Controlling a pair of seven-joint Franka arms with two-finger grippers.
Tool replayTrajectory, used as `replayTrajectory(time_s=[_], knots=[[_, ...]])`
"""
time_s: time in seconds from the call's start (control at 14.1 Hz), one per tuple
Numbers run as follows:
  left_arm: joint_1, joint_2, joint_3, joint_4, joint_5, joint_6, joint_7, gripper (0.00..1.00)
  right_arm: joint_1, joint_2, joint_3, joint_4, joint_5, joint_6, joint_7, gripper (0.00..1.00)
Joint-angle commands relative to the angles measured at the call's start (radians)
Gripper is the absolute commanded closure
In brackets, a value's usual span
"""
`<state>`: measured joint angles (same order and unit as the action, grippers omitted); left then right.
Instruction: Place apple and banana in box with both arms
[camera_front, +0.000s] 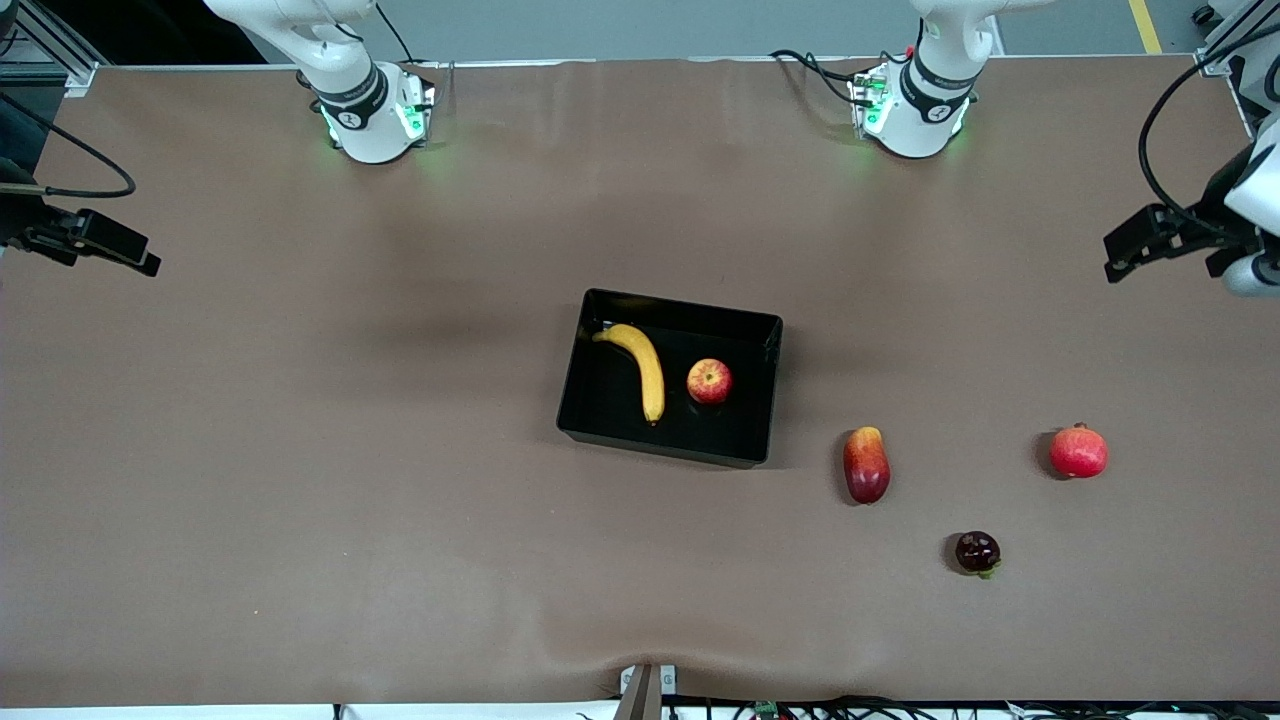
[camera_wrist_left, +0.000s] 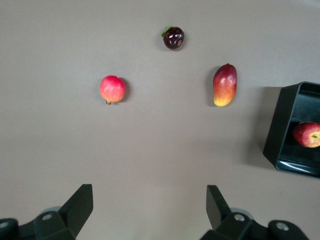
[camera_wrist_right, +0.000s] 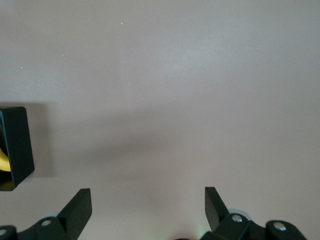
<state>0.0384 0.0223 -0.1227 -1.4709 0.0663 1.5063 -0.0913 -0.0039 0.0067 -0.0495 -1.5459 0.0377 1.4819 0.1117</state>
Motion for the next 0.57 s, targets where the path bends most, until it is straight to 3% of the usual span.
replayTrajectory(time_s=[0.0, 0.5], knots=[[-0.048, -0.099, 0.07, -0.106, -0.029, 0.002, 0.031, 0.0, -0.005, -0.002, 0.005, 0.003, -0.005, 0.02, 0.006, 0.0], [-0.045, -0.093, 0.061, -0.086, -0.026, -0.009, 0.022, 0.0, 0.001, -0.001, 0.007, 0.001, -0.004, 0.02, 0.006, 0.0]])
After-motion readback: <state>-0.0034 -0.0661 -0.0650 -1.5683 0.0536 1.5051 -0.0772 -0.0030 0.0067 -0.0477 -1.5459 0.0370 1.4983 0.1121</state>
